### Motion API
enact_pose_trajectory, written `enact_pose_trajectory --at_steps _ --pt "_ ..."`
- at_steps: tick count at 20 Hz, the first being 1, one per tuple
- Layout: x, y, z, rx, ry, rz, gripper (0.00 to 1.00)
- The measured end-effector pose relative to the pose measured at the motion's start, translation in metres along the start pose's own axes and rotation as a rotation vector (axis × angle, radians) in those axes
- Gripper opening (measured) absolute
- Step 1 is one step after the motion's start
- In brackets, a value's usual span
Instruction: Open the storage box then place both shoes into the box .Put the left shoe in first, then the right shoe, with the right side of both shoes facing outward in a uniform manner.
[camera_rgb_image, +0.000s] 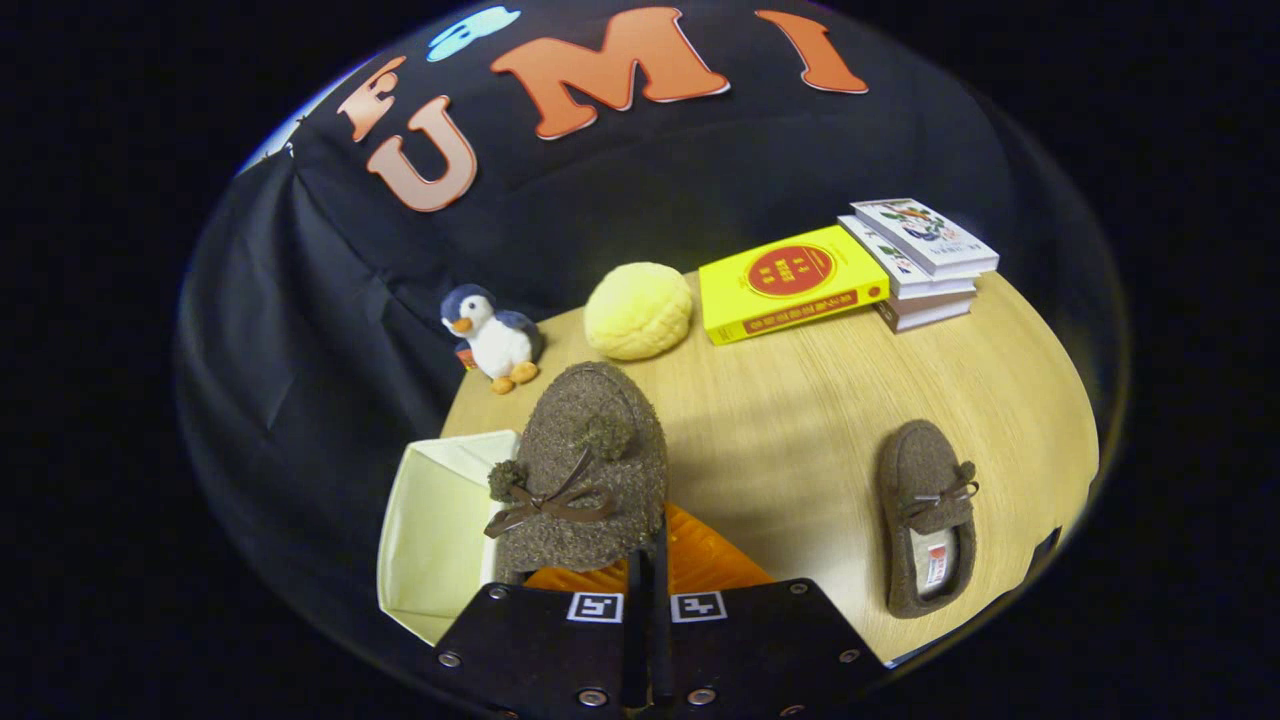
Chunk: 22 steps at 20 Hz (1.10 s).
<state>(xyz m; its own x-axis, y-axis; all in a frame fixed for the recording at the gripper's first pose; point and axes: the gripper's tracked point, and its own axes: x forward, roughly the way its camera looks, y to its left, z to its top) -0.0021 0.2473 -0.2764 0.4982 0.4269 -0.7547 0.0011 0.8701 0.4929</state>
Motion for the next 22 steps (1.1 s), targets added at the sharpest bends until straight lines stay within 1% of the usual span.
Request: enact_pose_trajectory --at_steps 2,5,11,15,22 --pt "-0.009 0.031 0.012 -0.012 -0.013 0.039 0.03" --pt "-0.009 0.074 0.016 -0.051 -0.014 0.082 0.03" --pt "0.019 0.134 -0.015 -0.106 0.066 0.077 0.03" --pt "0.044 0.159 -0.044 -0.152 0.123 0.052 0.03" --pt "0.091 0.166 -0.089 -0.188 0.231 -0.070 0.03"
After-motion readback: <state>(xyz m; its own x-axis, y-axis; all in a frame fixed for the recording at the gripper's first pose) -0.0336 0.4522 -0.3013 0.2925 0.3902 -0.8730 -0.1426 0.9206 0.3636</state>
